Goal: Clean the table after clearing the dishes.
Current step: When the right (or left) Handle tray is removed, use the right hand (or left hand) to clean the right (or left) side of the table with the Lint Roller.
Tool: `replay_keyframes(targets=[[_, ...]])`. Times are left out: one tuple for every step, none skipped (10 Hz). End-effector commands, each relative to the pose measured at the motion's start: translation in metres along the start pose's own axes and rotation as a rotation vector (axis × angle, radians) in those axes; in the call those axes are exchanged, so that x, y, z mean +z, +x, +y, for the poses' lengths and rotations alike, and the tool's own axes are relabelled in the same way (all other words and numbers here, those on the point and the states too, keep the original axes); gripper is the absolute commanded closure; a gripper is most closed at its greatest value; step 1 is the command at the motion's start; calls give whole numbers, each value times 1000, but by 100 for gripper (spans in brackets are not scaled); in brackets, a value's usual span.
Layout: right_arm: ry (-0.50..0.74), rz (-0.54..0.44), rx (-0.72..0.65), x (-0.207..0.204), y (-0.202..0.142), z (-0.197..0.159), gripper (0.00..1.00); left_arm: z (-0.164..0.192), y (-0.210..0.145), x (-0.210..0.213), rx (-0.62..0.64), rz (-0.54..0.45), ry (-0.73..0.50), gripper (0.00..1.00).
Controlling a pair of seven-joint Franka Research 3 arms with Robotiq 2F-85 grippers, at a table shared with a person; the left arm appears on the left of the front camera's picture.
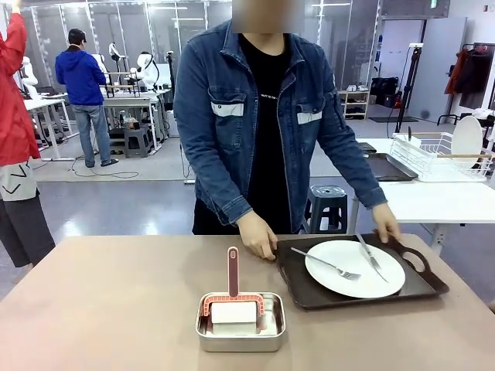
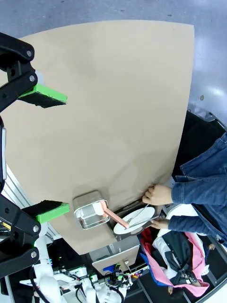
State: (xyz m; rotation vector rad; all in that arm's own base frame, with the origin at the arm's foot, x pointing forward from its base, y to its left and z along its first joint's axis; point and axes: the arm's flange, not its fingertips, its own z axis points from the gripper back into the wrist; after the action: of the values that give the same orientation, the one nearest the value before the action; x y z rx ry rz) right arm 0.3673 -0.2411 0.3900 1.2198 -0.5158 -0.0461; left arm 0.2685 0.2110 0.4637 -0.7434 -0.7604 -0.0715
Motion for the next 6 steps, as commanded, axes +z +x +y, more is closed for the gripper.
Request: replay_keyframes(targets=[[7,-9,5,0,0,4,0,0,-1,3,8,1,12,0],[7,-9,5,0,0,4,0,0,-1,3,8,1,12,0],[7,-9,5,0,0,4,0,0,-1,3,8,1,12,0],[7,-9,5,0,0,4,0,0,-1,3,8,1,12,0],[7,-9,5,0,0,4,0,0,-1,3,8,1,12,0],[7,-9,5,0,0,4,0,0,-1,3,8,1,12,0]])
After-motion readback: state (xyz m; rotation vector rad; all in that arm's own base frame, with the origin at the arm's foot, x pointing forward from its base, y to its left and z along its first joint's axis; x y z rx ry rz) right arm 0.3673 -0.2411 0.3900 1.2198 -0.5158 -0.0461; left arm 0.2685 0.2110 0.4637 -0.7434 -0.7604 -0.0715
